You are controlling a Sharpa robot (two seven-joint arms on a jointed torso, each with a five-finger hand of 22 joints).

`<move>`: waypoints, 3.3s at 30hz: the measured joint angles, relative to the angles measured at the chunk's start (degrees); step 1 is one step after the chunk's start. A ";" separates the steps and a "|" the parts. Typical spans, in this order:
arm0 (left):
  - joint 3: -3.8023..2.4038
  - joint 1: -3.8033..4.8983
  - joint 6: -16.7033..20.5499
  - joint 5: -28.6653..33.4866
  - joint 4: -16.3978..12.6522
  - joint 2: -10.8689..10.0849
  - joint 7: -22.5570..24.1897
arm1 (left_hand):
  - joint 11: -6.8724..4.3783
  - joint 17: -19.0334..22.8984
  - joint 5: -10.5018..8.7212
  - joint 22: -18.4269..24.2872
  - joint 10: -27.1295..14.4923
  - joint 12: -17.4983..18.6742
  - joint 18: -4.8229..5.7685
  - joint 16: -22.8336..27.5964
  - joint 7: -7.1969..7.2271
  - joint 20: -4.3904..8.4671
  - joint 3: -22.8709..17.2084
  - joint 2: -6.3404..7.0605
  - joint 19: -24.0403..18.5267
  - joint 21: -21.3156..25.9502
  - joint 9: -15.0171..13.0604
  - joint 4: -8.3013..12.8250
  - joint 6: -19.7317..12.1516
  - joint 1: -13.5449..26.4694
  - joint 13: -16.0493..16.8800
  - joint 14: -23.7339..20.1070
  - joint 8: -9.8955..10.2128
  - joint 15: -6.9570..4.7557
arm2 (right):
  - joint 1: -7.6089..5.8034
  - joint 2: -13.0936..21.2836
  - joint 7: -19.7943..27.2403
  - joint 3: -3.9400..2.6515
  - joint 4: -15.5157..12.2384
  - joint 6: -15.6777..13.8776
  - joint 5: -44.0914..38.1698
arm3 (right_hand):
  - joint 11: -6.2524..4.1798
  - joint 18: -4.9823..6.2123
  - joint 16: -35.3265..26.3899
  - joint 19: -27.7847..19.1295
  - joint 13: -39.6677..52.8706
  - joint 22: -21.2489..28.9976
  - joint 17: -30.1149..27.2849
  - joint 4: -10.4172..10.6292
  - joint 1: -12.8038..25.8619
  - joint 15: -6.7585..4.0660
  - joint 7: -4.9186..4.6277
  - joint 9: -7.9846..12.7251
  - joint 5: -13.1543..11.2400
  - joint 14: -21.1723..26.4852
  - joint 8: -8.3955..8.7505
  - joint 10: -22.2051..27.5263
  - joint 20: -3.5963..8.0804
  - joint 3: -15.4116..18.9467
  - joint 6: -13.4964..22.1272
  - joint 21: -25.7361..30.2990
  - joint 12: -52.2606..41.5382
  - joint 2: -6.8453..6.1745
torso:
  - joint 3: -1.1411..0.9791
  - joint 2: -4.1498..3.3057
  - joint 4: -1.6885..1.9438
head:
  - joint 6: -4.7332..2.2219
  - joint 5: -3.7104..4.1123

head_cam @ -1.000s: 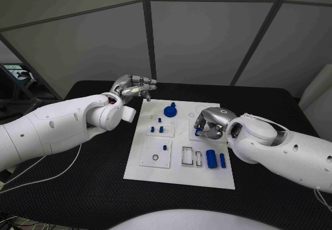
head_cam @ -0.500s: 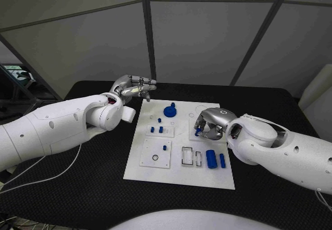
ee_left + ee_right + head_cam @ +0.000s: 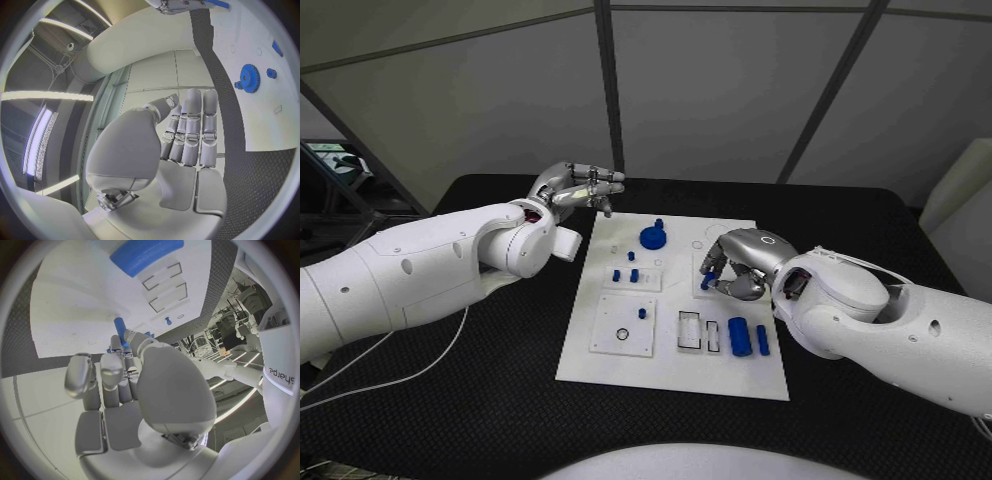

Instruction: Assemble the parts on the task board

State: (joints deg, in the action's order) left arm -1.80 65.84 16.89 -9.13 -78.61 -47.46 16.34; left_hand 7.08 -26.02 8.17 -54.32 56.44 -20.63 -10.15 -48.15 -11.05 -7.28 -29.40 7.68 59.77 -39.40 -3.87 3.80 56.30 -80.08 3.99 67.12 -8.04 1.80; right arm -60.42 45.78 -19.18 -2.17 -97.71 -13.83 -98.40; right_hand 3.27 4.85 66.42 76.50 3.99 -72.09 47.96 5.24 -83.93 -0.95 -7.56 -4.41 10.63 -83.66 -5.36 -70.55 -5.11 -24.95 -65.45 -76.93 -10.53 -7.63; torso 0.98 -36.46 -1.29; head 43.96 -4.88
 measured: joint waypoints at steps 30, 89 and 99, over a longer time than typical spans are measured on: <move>0.00 -0.02 -0.13 0.01 0.65 1.59 -0.16 | 0.00 0.06 0.00 -0.01 0.00 0.00 -0.01 0.00 0.00 0.00 0.00 0.00 0.00 0.00 0.00 0.00 0.00 0.00 0.00 0.00 0.00 0.00 | 0.42 -9.17 4.45 1.32 -3.93 -2.89 6.15 | 0.21 0.02 0.68 0.40 -0.01 -0.73 0.85 -0.32 0.01 -0.19 -0.01 0.00 0.47 -0.19 0.28 -0.19 -0.01 -0.61 0.07 -0.71 0.69 -0.16 | 0.07 -0.08 0.21 | 0.65 -1.65; 0.00 0.00 -0.48 0.02 0.72 1.94 -0.59 | 0.00 0.15 0.00 0.02 0.00 -0.22 0.00 0.00 0.00 0.00 0.00 0.00 0.00 0.00 0.00 0.00 0.00 0.00 0.00 0.00 0.00 0.00 | 1.52 -16.19 5.64 4.68 3.37 1.75 4.48 | 0.22 0.03 0.67 0.40 0.00 -0.37 0.54 -0.47 0.19 -0.19 -0.32 0.12 0.71 -0.19 0.76 -0.18 -0.01 -0.74 0.50 -0.71 1.45 -0.28 | 0.04 -0.08 0.16 | 1.91 -2.54; 0.00 0.01 -0.52 0.02 0.85 1.96 -0.62 | 0.00 0.15 0.00 0.02 0.01 -0.22 0.00 0.00 0.00 0.00 0.00 0.00 0.00 0.00 0.00 0.00 0.00 0.00 0.00 0.00 0.00 0.00 | 1.54 -16.75 5.52 5.54 3.59 1.93 3.57 | 1.87 0.03 0.67 -0.77 -0.57 1.19 -0.89 -0.47 2.26 0.78 -1.75 0.54 0.87 0.30 1.56 3.59 -1.17 -0.76 2.39 0.45 4.47 -1.27 | 0.04 -0.07 0.16 | 1.88 -2.56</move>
State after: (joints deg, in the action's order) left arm -1.80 65.84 16.37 -9.11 -77.76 -45.50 15.73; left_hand 7.08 -25.88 8.17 -54.30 56.44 -20.85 -10.15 -48.15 -11.05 -7.28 -29.41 7.68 59.77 -39.40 -3.87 3.80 56.30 -80.08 3.99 67.12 -8.04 1.79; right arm -58.88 29.03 -13.66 3.38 -94.12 -11.91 -94.83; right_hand 5.14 4.88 67.09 75.73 3.42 -70.90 47.07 4.77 -81.66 -0.16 -9.30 -3.87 11.50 -83.36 -3.80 -66.96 -6.29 -25.70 -63.06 -76.48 -6.06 -8.90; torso 1.02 -36.53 -1.13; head 45.84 -7.44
